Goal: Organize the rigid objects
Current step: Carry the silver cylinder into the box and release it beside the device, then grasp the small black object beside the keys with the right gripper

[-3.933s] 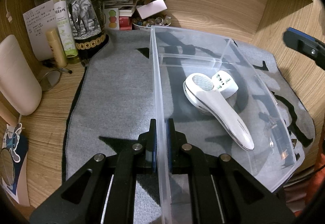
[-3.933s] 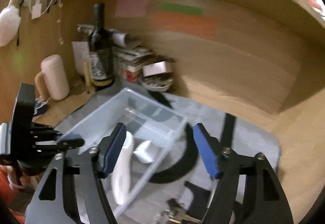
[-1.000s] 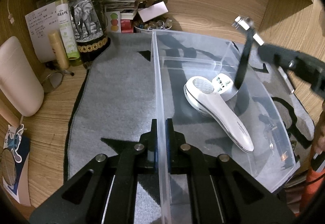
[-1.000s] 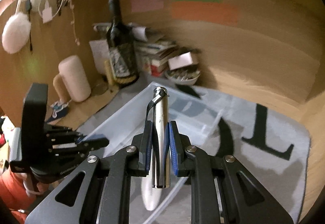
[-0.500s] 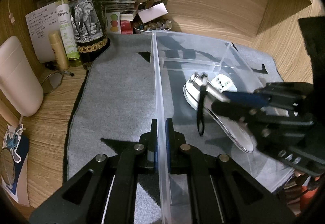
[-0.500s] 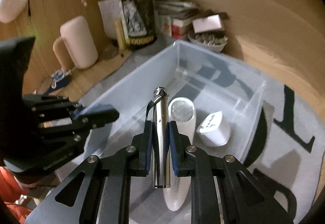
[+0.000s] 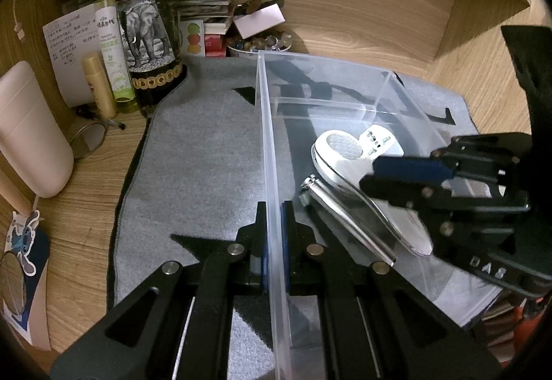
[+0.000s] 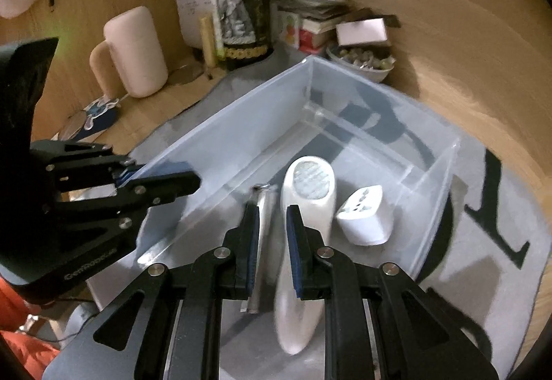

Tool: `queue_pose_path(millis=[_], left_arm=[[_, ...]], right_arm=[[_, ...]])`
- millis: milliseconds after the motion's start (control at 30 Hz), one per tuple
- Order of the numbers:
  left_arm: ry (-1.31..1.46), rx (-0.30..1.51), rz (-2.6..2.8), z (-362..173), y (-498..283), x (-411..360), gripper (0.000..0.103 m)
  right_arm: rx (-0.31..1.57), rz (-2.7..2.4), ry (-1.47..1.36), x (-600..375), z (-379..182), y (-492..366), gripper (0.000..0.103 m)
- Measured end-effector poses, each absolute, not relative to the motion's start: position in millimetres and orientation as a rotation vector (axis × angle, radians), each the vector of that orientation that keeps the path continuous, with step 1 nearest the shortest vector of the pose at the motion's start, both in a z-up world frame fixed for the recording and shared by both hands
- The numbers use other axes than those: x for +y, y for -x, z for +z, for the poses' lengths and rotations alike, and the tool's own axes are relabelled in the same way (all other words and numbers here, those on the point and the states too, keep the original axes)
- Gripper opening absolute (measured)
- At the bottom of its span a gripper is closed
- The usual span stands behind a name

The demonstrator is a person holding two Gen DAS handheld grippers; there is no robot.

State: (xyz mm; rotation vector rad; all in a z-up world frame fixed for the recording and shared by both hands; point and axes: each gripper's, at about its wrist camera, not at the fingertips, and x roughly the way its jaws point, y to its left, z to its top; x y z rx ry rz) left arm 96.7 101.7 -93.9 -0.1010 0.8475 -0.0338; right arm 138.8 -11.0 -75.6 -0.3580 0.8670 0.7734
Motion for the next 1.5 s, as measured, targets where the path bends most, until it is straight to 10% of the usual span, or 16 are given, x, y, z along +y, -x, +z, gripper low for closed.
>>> queue_pose_path(millis=[533,1500], left_arm=[[0.1,0.864,-0.019,-96.9,-98.6,100.7,0.005],[0.085,0.881,0.01,-100.6,-96.5,97.4,0.005]], right_arm=[[0.669,0.645,0.283,-69.8,-25.6,-129.1,0.059],[0.88,0.395,0.139,-189.3,-91.8,-105.1,0.064]])
